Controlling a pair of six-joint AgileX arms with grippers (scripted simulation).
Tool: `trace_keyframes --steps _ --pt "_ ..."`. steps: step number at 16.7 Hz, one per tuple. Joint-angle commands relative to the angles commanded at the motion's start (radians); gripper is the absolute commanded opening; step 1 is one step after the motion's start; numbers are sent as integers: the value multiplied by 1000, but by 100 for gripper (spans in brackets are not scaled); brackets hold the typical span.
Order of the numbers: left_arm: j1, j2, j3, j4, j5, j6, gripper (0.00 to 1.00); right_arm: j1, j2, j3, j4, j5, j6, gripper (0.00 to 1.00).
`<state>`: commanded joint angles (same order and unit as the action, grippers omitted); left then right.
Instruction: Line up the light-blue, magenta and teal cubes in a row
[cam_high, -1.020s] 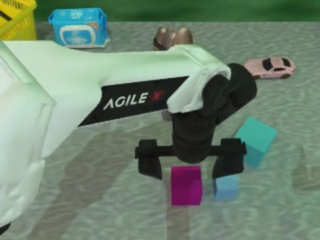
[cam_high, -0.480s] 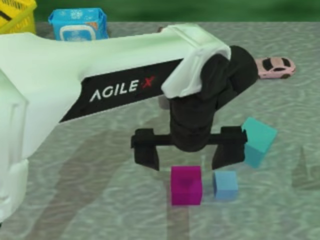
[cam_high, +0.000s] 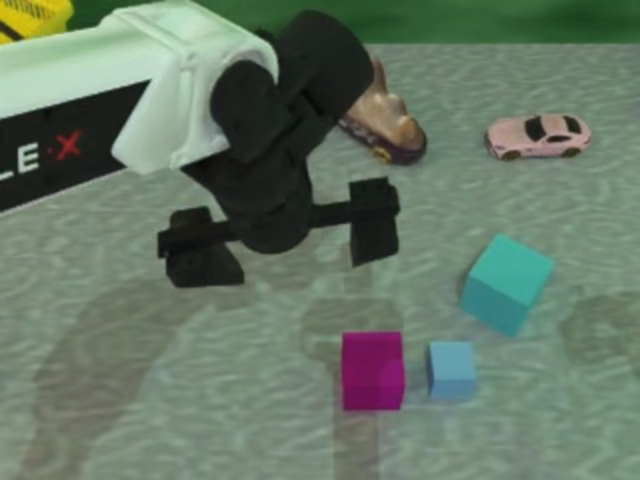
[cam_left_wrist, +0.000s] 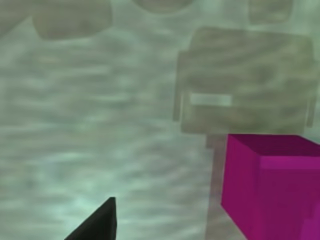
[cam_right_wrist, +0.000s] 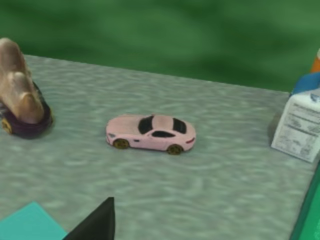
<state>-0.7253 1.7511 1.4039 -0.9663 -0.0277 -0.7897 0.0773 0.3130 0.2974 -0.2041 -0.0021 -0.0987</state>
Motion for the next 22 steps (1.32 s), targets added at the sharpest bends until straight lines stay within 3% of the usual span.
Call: trace_keyframes --steps 13,18,22 --pt "524 -1171 -1057 586 22 490 100 231 1261 892 -679 3 -314 100" --pt "673 -1577 -1310 824 25 687 100 297 1571 1157 -855 2 -401 100" --pt "738 -1736 -1396 952 27 780 100 324 1696 1272 -921 4 -437 100"
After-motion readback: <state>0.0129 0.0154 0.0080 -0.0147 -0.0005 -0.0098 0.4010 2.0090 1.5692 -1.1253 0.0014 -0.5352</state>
